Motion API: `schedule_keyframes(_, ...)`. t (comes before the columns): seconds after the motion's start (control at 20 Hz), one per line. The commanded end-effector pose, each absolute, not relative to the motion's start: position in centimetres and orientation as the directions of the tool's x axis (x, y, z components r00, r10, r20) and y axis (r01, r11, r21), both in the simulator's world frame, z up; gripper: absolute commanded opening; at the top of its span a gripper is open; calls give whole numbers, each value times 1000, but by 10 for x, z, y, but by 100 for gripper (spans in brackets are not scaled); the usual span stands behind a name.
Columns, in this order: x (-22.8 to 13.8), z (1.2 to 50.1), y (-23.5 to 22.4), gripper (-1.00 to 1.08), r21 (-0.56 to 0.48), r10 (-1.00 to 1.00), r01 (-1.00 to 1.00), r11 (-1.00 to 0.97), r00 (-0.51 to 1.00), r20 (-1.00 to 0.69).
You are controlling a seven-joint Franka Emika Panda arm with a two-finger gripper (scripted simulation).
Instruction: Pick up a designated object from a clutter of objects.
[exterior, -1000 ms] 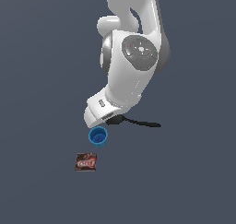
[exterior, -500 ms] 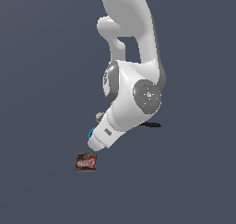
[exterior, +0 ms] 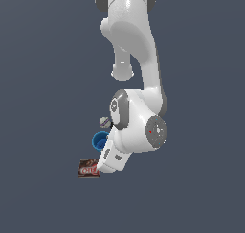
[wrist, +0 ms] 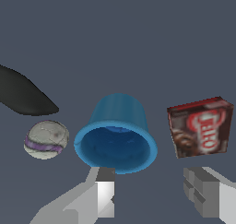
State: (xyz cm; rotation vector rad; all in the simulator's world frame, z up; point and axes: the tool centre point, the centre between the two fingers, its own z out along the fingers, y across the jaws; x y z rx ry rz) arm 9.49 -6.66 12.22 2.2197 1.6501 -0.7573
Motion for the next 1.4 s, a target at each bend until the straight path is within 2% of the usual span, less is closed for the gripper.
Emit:
schedule_keyframes(0.0,98,112,-70,28,-121,805,958,-261,147,-575)
schedule_keyframes(0.45,104,92,-77,28,-190,798,968,-167,19,-602)
schedule_keyframes(1.25,96,68,-95,28,-195,798,968,-160,10,-603)
schedule_keyframes(1.3,96,68,-95,-100,-195,798,968,-160,10,-603)
schedule_keyframes(1.35,96,68,-95,-100,-195,798,968,-160,10,-603)
